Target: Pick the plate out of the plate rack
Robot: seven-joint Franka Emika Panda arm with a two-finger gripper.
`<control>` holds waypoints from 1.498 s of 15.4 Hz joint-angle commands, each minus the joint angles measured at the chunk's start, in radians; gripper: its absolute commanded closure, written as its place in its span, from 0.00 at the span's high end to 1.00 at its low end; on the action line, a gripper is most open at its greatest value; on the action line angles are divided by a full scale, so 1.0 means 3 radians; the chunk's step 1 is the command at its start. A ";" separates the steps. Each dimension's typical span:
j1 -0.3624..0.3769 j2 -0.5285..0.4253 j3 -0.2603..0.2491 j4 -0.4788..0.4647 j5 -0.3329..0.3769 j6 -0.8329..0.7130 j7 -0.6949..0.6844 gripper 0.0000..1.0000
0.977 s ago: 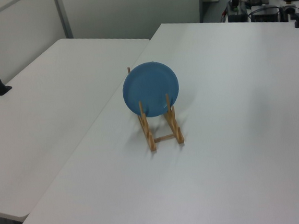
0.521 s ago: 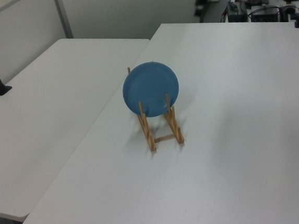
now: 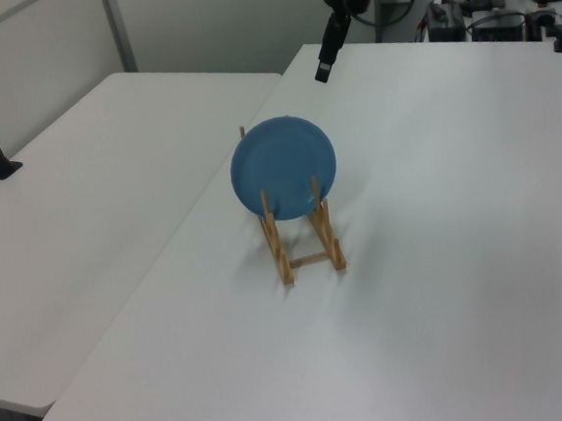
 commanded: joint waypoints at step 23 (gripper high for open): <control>0.0254 0.0420 -0.0043 0.0053 -0.0114 0.0570 0.0293 0.93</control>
